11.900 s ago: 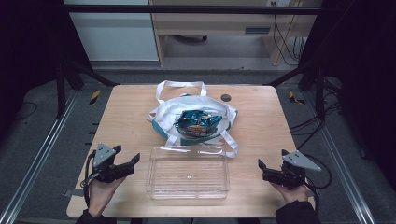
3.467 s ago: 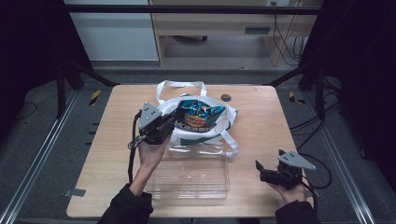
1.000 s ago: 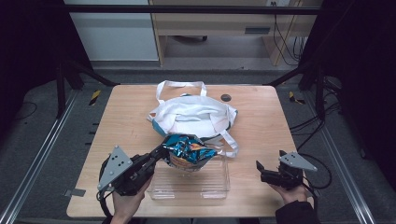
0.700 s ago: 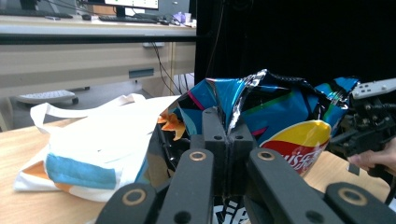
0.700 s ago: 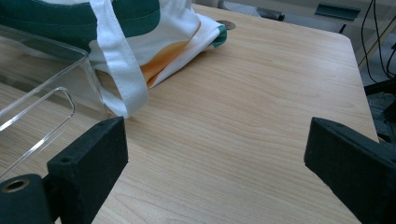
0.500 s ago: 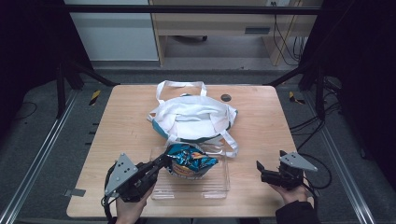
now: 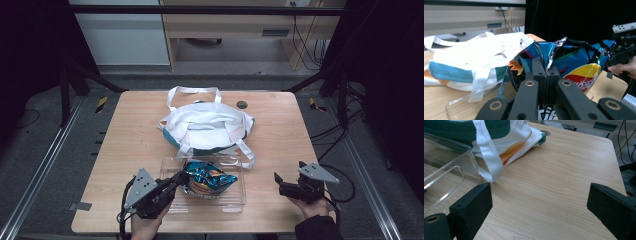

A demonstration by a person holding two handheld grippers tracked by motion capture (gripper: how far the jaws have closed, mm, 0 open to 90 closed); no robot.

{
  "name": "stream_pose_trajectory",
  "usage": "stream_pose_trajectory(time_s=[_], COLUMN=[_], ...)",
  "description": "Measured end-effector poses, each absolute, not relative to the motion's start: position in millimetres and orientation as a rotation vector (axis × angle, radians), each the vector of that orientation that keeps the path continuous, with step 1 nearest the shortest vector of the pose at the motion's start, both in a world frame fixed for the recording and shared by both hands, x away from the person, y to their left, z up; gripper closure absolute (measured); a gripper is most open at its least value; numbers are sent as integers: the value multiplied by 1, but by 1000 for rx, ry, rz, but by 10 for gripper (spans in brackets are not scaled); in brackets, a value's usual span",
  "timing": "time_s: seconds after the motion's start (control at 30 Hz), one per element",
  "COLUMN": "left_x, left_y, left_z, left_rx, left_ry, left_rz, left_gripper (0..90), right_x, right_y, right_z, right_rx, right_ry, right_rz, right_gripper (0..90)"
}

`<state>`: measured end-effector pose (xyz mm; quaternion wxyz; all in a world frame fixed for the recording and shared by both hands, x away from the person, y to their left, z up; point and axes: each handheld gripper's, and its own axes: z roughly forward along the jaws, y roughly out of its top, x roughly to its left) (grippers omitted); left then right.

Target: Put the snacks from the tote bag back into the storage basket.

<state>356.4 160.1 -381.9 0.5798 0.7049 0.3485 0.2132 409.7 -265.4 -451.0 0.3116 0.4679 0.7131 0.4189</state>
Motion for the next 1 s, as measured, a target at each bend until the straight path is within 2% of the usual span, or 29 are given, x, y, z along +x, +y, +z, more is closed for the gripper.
stream_pose_trajectory(time_s=[1.0], left_x=[369], left_y=[166], left_z=[-396], left_rx=[1651], left_ry=[963], left_rz=[474], left_gripper=[889], right_x=[411], right_y=[-264], right_z=[-452], right_rx=[1222], right_ry=[1893], right_rz=[1098], right_gripper=[65])
